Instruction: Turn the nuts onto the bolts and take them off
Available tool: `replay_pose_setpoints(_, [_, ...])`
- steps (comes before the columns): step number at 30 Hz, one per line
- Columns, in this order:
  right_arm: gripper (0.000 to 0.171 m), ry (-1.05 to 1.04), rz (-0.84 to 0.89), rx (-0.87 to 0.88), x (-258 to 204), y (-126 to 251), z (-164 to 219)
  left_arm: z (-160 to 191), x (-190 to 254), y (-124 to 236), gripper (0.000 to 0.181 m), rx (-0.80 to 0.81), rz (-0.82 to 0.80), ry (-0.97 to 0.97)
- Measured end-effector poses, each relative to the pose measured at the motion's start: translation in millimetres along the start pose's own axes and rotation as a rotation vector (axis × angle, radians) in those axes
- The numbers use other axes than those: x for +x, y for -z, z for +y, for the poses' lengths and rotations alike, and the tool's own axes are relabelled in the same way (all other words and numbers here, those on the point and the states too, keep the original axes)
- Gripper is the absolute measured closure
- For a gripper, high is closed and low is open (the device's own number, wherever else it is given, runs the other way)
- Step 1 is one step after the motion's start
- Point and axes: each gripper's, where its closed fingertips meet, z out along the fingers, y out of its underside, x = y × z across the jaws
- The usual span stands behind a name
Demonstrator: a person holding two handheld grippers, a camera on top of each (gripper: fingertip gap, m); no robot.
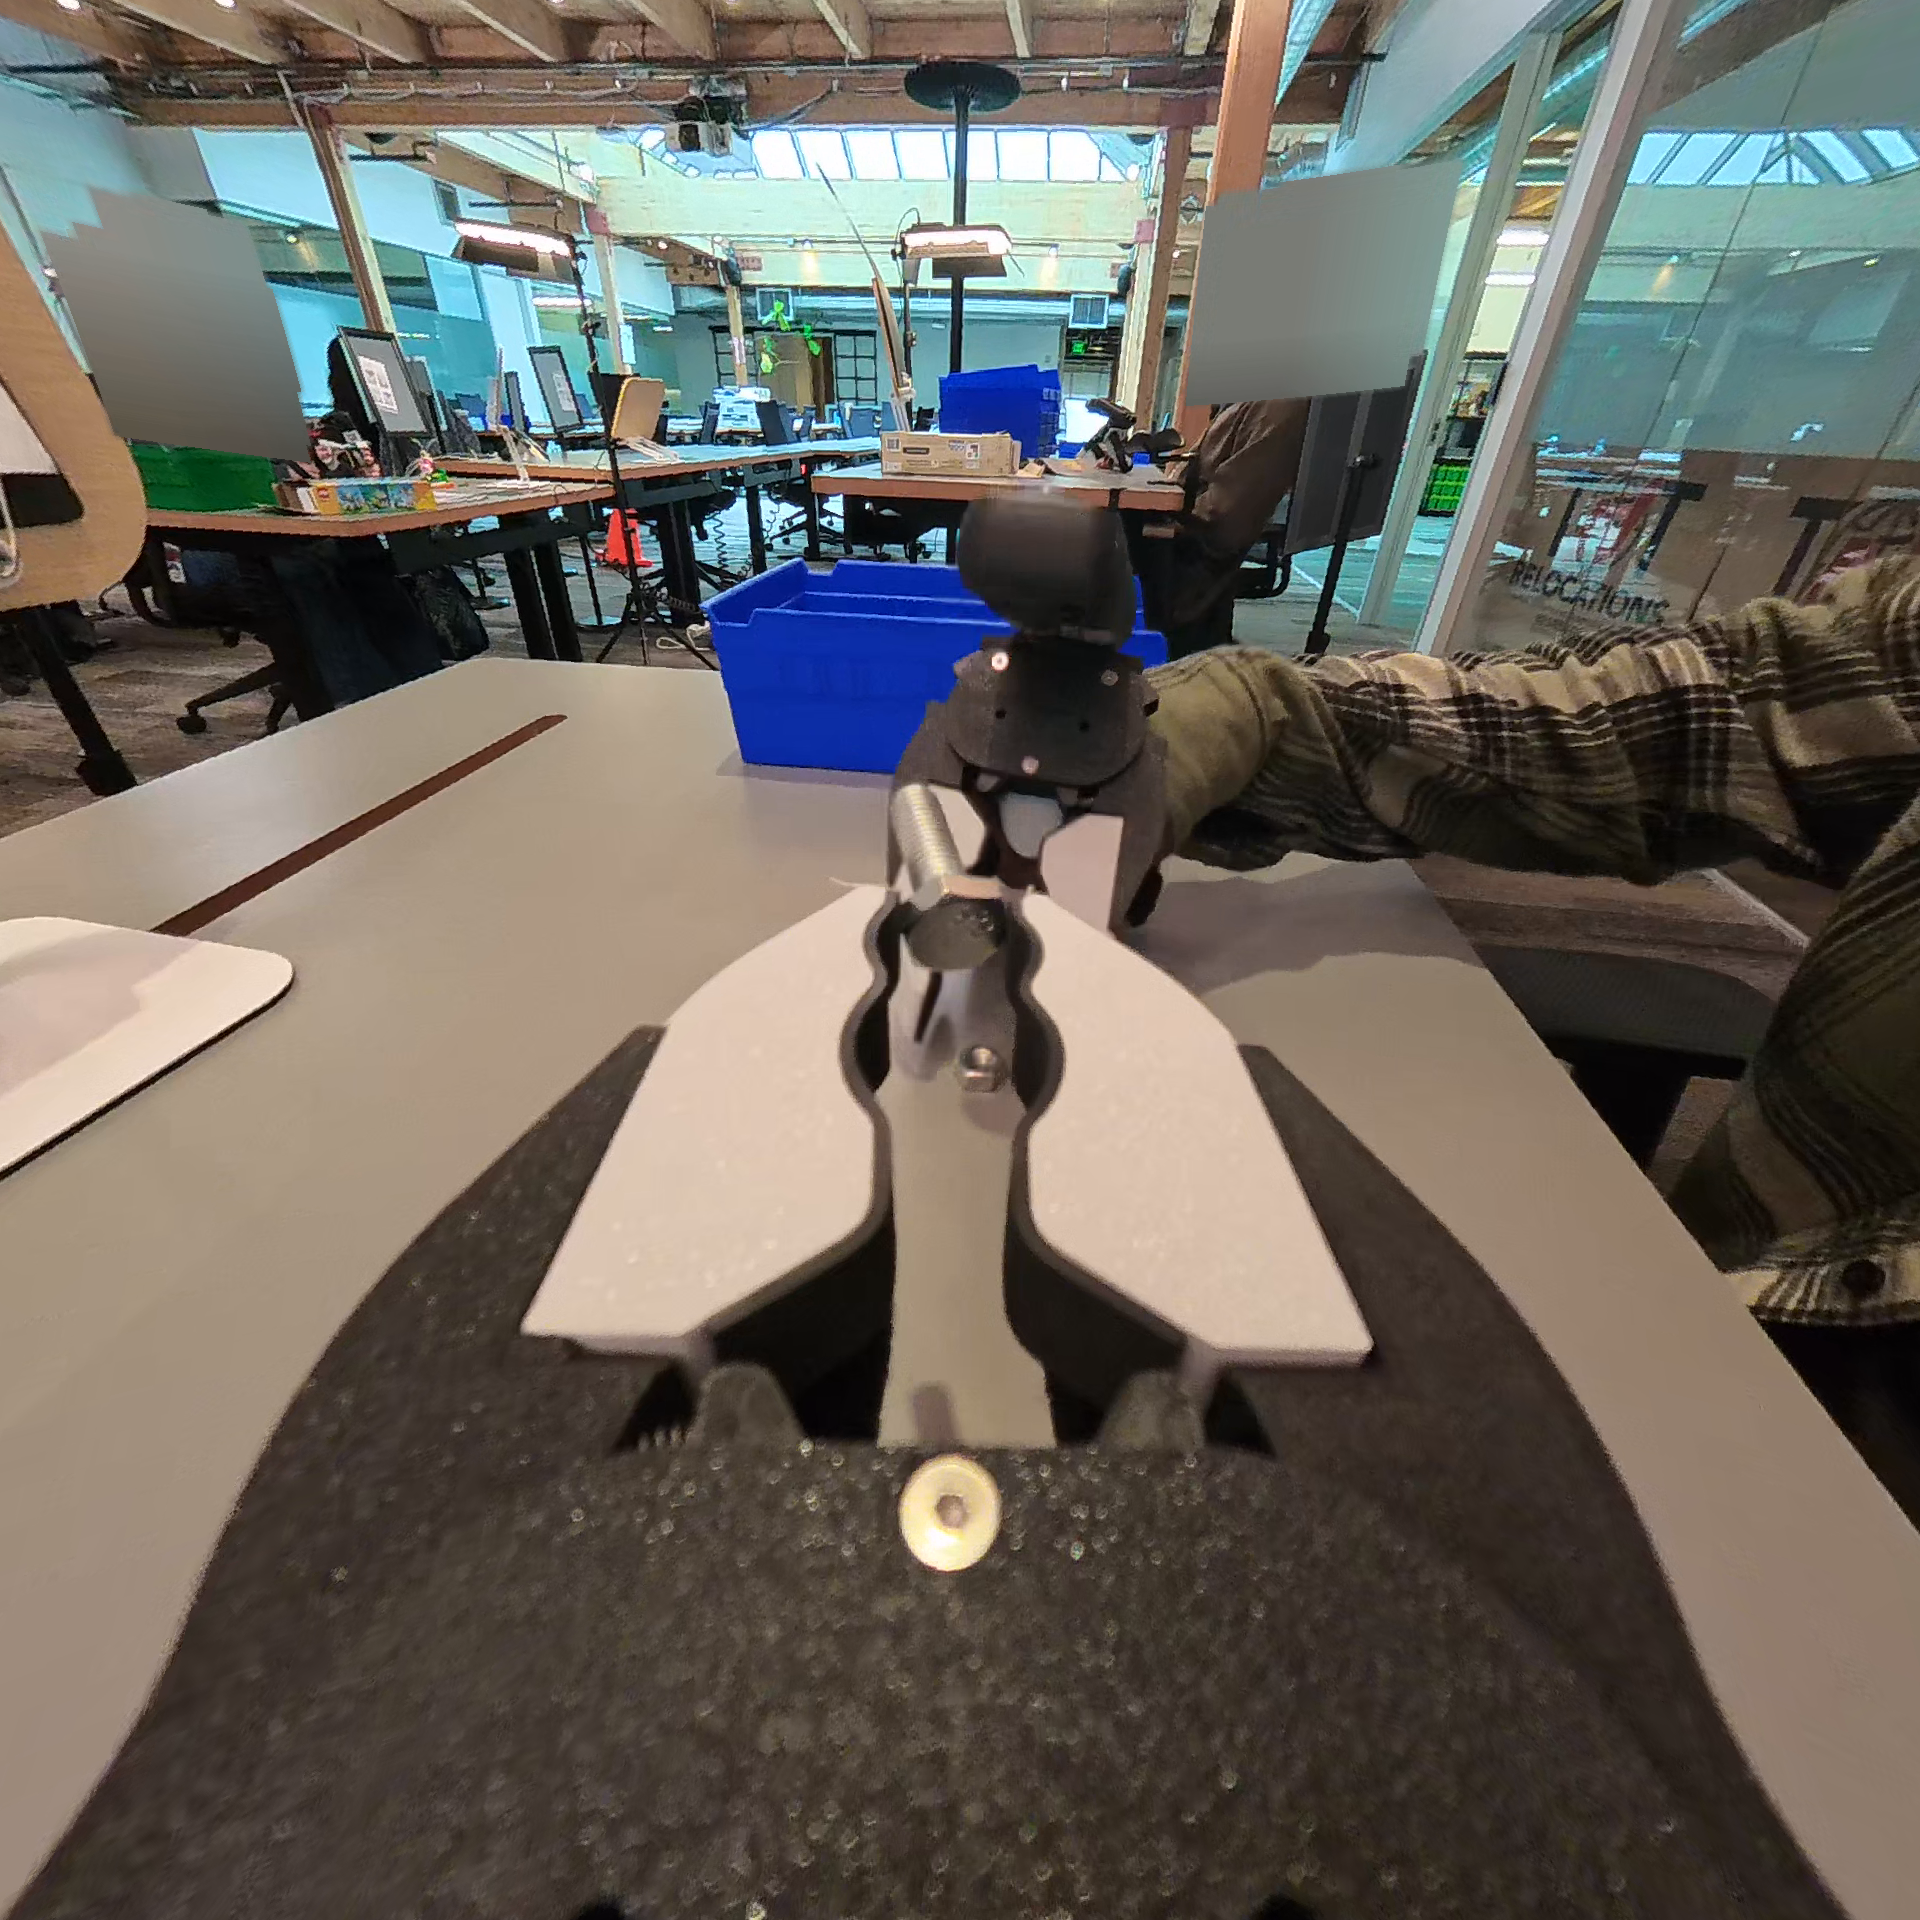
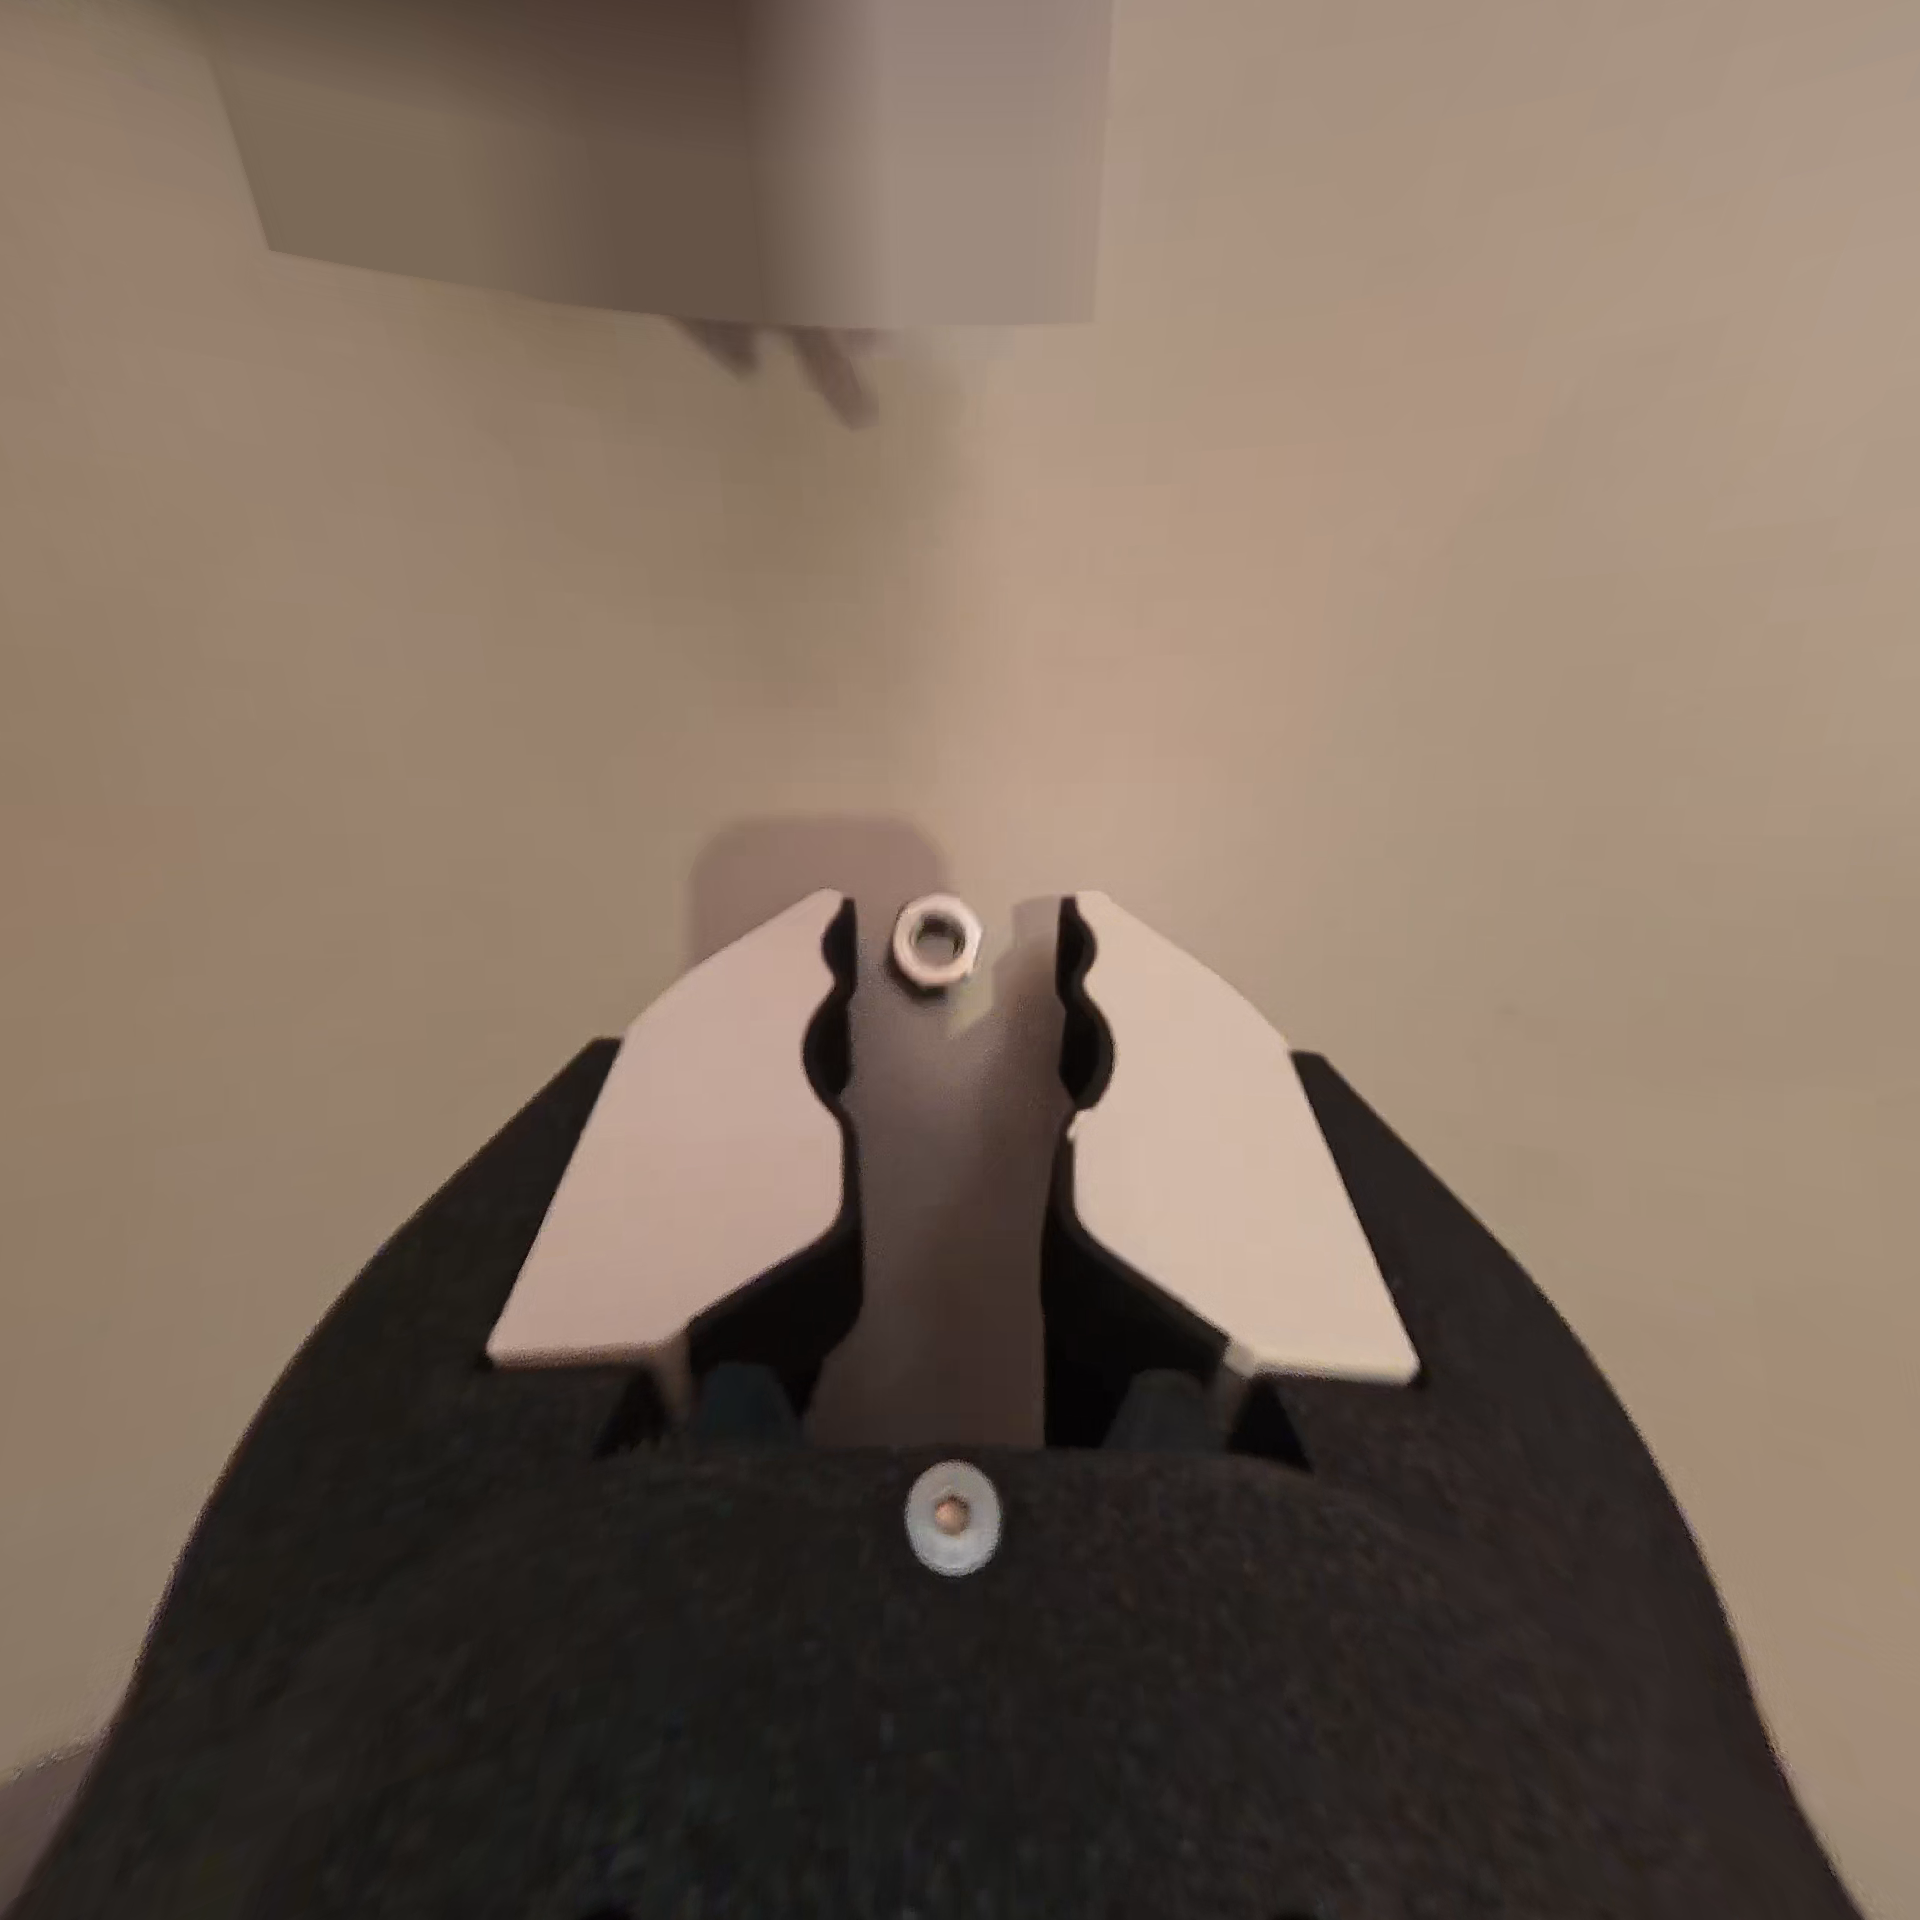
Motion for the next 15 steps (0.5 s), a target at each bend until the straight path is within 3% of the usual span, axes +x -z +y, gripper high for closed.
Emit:
replay_pose_setpoints(1, [0.134,-0.029,0.004,0.098,1.0,7.8,-16.5,-1.5,1.6,-0.1,0.163,0.009,0.006,0.0])
replay_pose_setpoints(4, [0.139,-0.193,-0.084,0.48,-2.9,37.4,-81.9,-5.5,6.7,-1.5,0.163,0.03,0.028,-0.001])
replay_pose_setpoints(6, [0.14,-0.269,-0.156,0.647,-6.5,49.1,-111.3,-6.0,9.2,-2.5,0.163,0.035,0.037,-0.003])
replay_pose_setpoints(10, [0.139,-0.339,-0.203,0.782,-7.7,49.9,-136.3,-6.1,11.0,-3.3,0.163,0.038,0.042,-0.005])
replay_pose_setpoints(15, [0.148,-0.328,-0.254,0.797,-17.2,45.2,-147.3,-4.8,10.6,-4.1,0.163,0.03,0.038,-0.001])
